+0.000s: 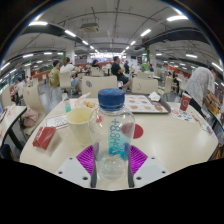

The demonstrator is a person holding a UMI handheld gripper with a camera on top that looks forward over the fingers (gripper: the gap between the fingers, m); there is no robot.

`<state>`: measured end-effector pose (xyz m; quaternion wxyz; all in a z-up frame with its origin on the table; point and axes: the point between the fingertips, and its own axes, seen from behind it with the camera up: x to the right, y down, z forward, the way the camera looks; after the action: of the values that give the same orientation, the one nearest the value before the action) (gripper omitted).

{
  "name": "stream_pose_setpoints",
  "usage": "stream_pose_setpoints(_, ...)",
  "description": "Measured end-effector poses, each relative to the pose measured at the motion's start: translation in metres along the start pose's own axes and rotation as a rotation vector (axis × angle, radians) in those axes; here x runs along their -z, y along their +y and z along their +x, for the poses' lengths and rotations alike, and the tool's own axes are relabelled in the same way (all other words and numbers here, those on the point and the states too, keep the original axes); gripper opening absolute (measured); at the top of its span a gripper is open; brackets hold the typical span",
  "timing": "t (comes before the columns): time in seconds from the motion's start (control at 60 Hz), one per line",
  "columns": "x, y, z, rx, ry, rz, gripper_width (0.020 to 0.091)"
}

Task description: Pour water

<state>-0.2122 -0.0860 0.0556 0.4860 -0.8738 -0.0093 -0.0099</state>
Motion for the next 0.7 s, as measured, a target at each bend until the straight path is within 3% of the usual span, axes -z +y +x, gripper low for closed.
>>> stream_pose_setpoints(0.183,0.011,-0.048,0.022,0.123,0.086,0.032,0.0418)
stream_pose_setpoints(0.45,-0.006,-0.138,0.087,0.665,0.383,0.031,0.0417)
stream_pose_setpoints(0.7,-0.049,-0.173,0.064,1.355,0.495,0.011,0.0416)
